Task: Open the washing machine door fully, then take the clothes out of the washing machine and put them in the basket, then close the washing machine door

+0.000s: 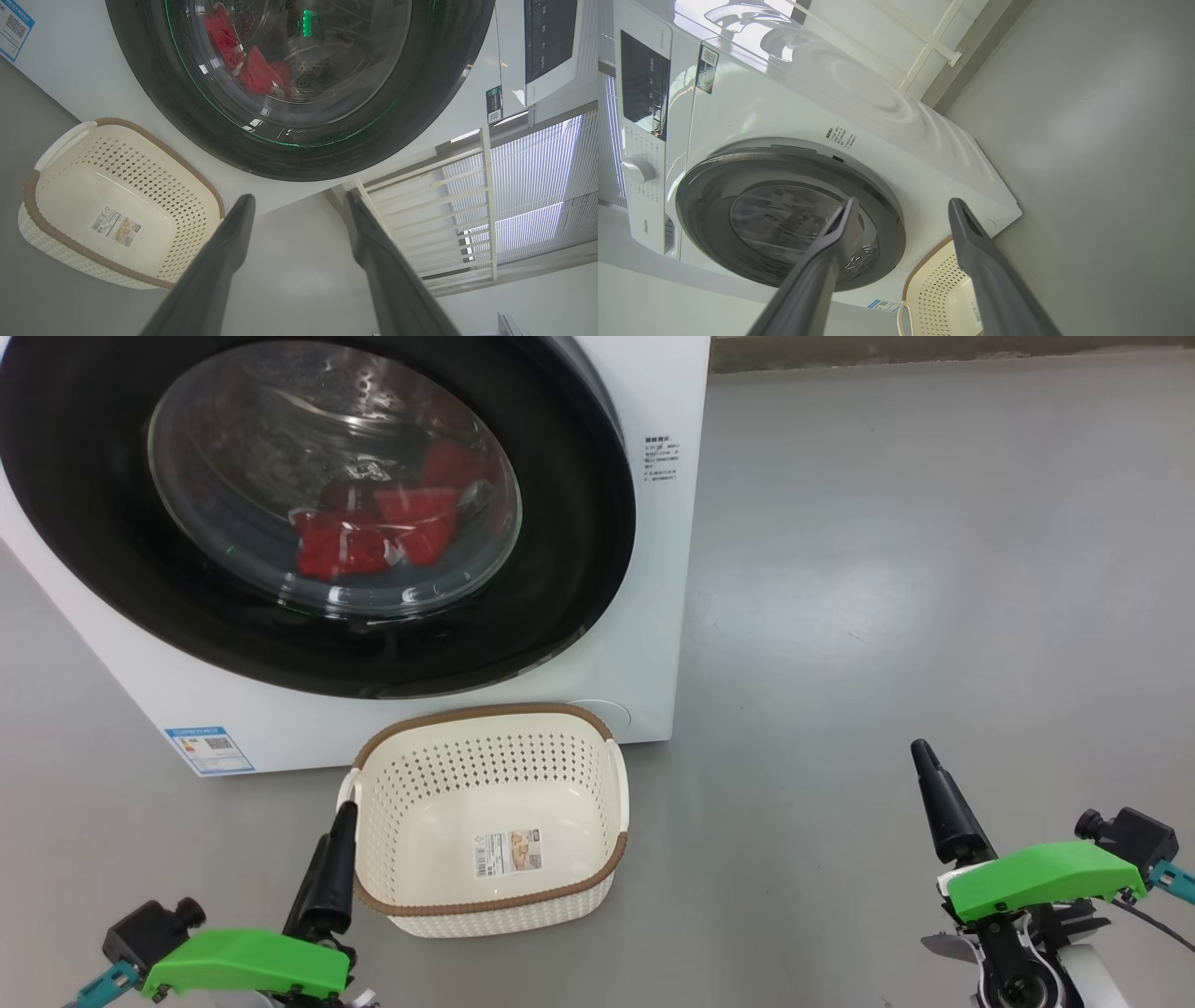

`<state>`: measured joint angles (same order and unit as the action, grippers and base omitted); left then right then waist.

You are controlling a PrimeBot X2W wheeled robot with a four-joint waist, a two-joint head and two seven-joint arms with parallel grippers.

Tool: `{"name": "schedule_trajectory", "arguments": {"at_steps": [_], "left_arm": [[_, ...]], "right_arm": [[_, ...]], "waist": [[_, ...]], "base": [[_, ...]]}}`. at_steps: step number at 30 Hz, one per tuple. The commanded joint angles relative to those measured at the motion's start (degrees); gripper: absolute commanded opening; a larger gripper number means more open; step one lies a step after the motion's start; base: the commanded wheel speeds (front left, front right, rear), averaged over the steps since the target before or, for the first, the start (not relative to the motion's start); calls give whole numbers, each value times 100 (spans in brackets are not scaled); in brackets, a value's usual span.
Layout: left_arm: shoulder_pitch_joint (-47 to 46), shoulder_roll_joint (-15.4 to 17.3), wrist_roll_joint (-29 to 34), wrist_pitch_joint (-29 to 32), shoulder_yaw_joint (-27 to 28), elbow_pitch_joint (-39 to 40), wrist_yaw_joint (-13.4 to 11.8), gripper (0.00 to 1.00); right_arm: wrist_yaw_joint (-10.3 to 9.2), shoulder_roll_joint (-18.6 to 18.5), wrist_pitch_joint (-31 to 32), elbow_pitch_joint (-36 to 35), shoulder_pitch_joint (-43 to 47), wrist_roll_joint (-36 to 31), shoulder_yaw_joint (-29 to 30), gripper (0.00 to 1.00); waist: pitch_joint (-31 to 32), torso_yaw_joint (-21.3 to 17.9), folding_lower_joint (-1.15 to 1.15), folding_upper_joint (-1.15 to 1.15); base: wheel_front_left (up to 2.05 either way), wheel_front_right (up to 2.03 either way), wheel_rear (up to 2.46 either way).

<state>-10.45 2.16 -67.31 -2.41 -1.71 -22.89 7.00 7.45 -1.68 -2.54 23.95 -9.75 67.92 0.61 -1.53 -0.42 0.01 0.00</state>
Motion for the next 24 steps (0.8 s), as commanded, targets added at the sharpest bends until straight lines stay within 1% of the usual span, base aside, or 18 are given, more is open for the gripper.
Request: {"name": "schedule_trajectory", "arguments": {"at_steps": [1, 9, 19, 24], "left_arm": [[-302, 37, 247, -87, 64, 119, -37, 100], [-430, 38, 1008, -217, -19, 98, -104, 100], [-582, 43, 1692, -382, -145, 30, -157, 100], [-625, 45, 1942, -447, -211, 25, -186, 100]], "right_arm": [[1, -66, -68, -122, -338, -221, -115, 100], [2, -72, -199, -62, -479, -900, -244, 100], [2, -79, -364, 7, -624, -1767, -395, 100], [2, -82, -430, 20, -676, -2053, -449, 100]], "waist": [[-3, 0, 0, 0], [5, -6, 0, 0], [29, 6, 0, 0], [36, 9, 0, 0]], "base": [[0, 0, 0], [0, 0, 0], [0, 0, 0], [0, 0, 0]]}}
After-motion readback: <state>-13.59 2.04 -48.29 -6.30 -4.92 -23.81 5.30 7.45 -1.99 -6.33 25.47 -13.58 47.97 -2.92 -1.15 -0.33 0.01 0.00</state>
